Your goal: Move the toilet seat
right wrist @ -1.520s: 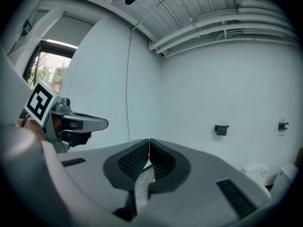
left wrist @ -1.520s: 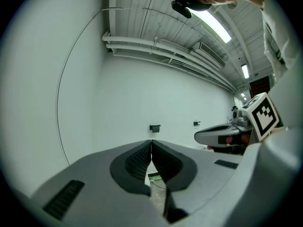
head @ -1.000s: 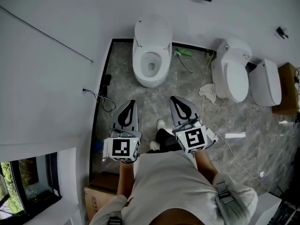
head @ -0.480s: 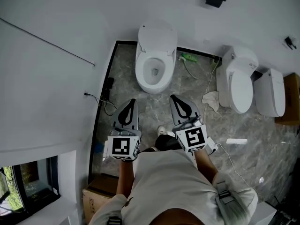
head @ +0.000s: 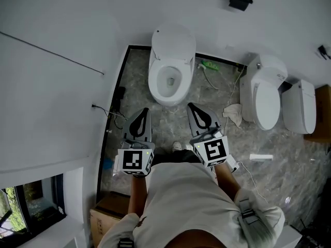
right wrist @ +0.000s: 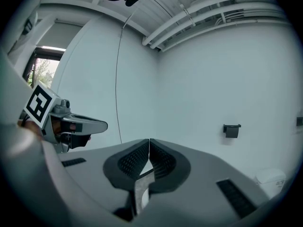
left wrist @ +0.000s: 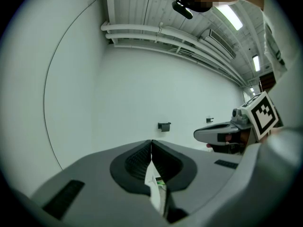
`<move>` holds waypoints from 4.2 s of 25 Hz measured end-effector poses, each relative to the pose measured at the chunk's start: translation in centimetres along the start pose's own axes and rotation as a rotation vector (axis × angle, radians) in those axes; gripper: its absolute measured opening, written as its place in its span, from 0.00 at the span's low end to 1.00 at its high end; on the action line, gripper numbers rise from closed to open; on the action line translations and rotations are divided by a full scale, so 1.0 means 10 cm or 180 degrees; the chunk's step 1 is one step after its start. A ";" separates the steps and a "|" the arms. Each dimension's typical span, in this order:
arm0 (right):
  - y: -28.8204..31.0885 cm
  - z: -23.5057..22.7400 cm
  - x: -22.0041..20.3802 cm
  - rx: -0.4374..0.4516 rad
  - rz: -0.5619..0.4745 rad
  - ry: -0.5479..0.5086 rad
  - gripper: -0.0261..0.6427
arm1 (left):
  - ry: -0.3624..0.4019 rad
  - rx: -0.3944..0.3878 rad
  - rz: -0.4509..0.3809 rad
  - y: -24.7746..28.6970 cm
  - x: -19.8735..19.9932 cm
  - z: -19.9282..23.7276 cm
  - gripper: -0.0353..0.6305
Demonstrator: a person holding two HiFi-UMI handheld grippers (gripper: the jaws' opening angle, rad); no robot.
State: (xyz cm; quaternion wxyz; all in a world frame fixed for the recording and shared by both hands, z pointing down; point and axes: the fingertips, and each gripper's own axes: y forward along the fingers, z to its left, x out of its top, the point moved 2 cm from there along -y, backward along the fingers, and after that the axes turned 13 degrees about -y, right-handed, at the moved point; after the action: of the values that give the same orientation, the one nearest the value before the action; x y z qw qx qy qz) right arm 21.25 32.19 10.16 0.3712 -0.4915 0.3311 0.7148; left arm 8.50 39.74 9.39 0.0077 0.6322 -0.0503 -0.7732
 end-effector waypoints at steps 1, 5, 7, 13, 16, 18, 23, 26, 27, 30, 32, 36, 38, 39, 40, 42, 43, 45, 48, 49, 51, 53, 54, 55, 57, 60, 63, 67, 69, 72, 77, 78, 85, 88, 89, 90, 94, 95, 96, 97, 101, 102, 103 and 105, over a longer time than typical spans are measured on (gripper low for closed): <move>0.02 -0.04 -0.01 -0.0005 -0.0007 0.0006 0.07 | -0.0003 -0.0001 -0.0005 0.05 0.01 0.00 0.09; 0.12 -0.17 -0.09 -0.0033 0.0029 0.0053 0.07 | -0.0008 0.0000 -0.0012 0.20 0.02 0.03 0.09; 0.19 -0.21 -0.11 -0.0049 0.0045 0.0062 0.07 | -0.0002 -0.0003 -0.0009 0.26 0.03 0.07 0.09; 0.45 -0.31 -0.12 -0.0094 0.0053 0.0043 0.07 | -0.0016 -0.0051 0.0020 0.52 0.02 0.22 0.09; 0.64 -0.32 -0.17 -0.0118 0.0091 0.0057 0.07 | -0.0031 -0.0098 0.0044 0.67 0.01 0.37 0.09; 0.79 -0.34 -0.19 -0.0150 0.0126 0.0055 0.07 | -0.0043 -0.0133 0.0063 0.80 -0.01 0.49 0.09; 1.16 -0.44 -0.20 -0.0255 0.0200 0.0060 0.07 | -0.0047 -0.0256 0.0092 1.15 0.05 0.76 0.09; 1.41 -0.49 -0.18 -0.0332 0.0252 0.0079 0.07 | -0.0037 -0.0337 0.0121 1.36 0.12 0.96 0.09; 1.50 -0.51 -0.18 -0.0360 0.0269 0.0096 0.07 | -0.0038 -0.0362 0.0137 1.43 0.14 1.03 0.09; 1.76 -0.58 -0.19 -0.0445 0.0337 0.0125 0.07 | -0.0052 -0.0443 0.0188 1.66 0.17 1.23 0.09; 1.92 -0.61 -0.20 -0.0492 0.0401 0.0144 0.07 | -0.0072 -0.0523 0.0232 1.81 0.19 1.35 0.09; 2.18 -0.64 -0.25 -0.0573 0.0518 0.0152 0.07 | -0.0116 -0.0662 0.0319 2.08 0.15 1.60 0.09; 2.27 -0.64 -0.29 -0.0651 0.0591 0.0151 0.07 | -0.0128 -0.0727 0.0358 2.18 0.11 1.71 0.09; 2.31 -0.64 -0.32 -0.0690 0.0627 0.0156 0.07 | -0.0138 -0.0767 0.0375 2.23 0.09 1.76 0.09; 2.36 -0.65 -0.34 -0.0724 0.0658 0.0159 0.07 | -0.0144 -0.0809 0.0391 2.28 0.08 1.81 0.09; 2.43 -0.65 -0.36 -0.0770 0.0711 0.0151 0.07 | -0.0137 -0.0888 0.0423 2.38 0.05 1.87 0.09; 2.47 -0.65 -0.37 -0.0789 0.0731 0.0140 0.07 | -0.0128 -0.0923 0.0435 2.42 0.04 1.91 0.09; 2.54 -0.64 -0.39 -0.0836 0.0759 0.0125 0.07 | -0.0113 -0.0983 0.0454 2.50 0.01 1.98 0.09; 2.62 -0.64 -0.48 -0.0939 0.0815 0.0198 0.07 | -0.0109 -0.1065 0.0487 2.62 -0.09 2.10 0.09; 2.63 -0.64 -0.52 -0.0968 0.0823 0.0234 0.07 | -0.0110 -0.1089 0.0506 2.66 -0.14 2.14 0.09; 2.64 -0.65 -0.57 -0.1007 0.0814 0.0333 0.07 | -0.0110 -0.1126 0.0543 2.73 -0.21 2.20 0.09; 2.62 -0.66 -0.63 -0.1047 0.0825 0.0412 0.07 | -0.0106 -0.1166 0.0570 2.77 -0.27 2.23 0.09; 2.60 -0.67 -0.67 -0.1076 0.0846 0.0413 0.07 | -0.0105 -0.1182 0.0583 2.79 -0.30 2.23 0.09; 2.60 -0.68 -0.72 -0.1107 0.0874 0.0405 0.07 | -0.0106 -0.1190 0.0596 2.81 -0.33 2.24 0.09; 2.60 -0.70 -0.84 -0.1146 0.0930 0.0404 0.07 | -0.0110 -0.1183 0.0624 2.86 -0.42 2.25 0.09; 2.62 -0.72 -0.99 -0.1139 0.0985 0.0410 0.07 | -0.0104 -0.1156 0.0644 2.92 -0.54 2.25 0.09; 2.65 -0.74 -1.15 -0.1113 0.1021 0.0448 0.07 | -0.0057 -0.1095 0.0663 2.99 -0.67 2.24 0.09; 2.72 -0.77 -1.40 -0.1044 0.1076 0.0529 0.07 | -0.0036 -0.0965 0.0721 3.12 -0.85 2.26 0.09; 2.75 -0.77 -1.54 -0.0988 0.1122 0.0561 0.07 | -0.0055 -0.0933 0.0743 3.19 -0.95 2.26 0.09; 2.80 -0.75 -1.77 -0.0904 0.1190 0.0607 0.07 | -0.0044 -0.0899 0.0791 3.27 -1.13 2.26 0.09; 2.86 -0.72 -2.15 -0.0815 0.1317 0.0707 0.07 | -0.0078 -0.0856 0.0939 3.37 -1.48 2.25 0.09; 2.87 -0.71 -2.22 -0.0801 0.1338 0.0722 0.07 | -0.0085 -0.0850 0.0964 3.40 -1.56 2.25 0.09; 2.98 -0.63 -2.72 -0.0773 0.1481 0.0773 0.07 | -0.0063 -0.0886 0.1125 3.51 -2.07 2.30 0.09; 2.99 -0.62 -2.94 -0.0812 0.1562 0.0720 0.07 | -0.0074 -0.0836 0.1190 3.55 -2.28 2.39 0.09; 2.99 -0.62 -3.00 -0.0823 0.1593 0.0705 0.07 | -0.0082 -0.0818 0.1214 3.56 -2.34 2.42 0.09; 2.99 -0.62 -3.06 -0.0831 0.1617 0.0696 0.07 | -0.0087 -0.0801 0.1238 3.56 -2.40 2.46 0.09; 3.00 -0.61 -3.28 -0.0833 0.1666 0.0682 0.07 | -0.0136 -0.0699 0.1295 3.61 -2.62 2.58 0.09; 3.01 -0.60 -3.34 -0.0832 0.1679 0.0680 0.07 | -0.0156 -0.0675 0.1305 3.61 -2.67 2.60 0.09; 3.01 -0.58 -3.39 -0.0834 0.1693 0.0681 0.07 | -0.0172 -0.0661 0.1316 3.61 -2.73 2.62 0.09; 3.01 -0.57 -3.44 -0.0837 0.1709 0.0685 0.07 | -0.0184 -0.0655 0.1330 3.62 -2.78 2.62 0.09; 3.04 -0.51 -3.62 -0.0865 0.1771 0.0723 0.07 | -0.0213 -0.0682 0.1377 3.65 -2.99 2.61 0.09; 3.05 -0.49 -3.67 -0.0873 0.1786 0.0736 0.07 | -0.0209 -0.0698 0.1389 3.66 -3.04 2.61 0.09; 3.06 -0.47 -3.72 -0.0880 0.1800 0.0748 0.07 | -0.0203 -0.0717 0.1403 3.66 -3.09 2.61 0.09; 3.07 -0.43 -3.82 -0.0889 0.1828 0.0767 0.07 | -0.0190 -0.0760 0.1433 3.68 -3.19 2.61 0.09</move>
State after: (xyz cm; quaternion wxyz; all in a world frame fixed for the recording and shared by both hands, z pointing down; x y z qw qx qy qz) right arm 6.17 5.20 48.41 0.0420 -0.5053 0.3964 0.7654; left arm -12.49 7.35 48.90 0.2526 0.5766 -0.0983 -0.7708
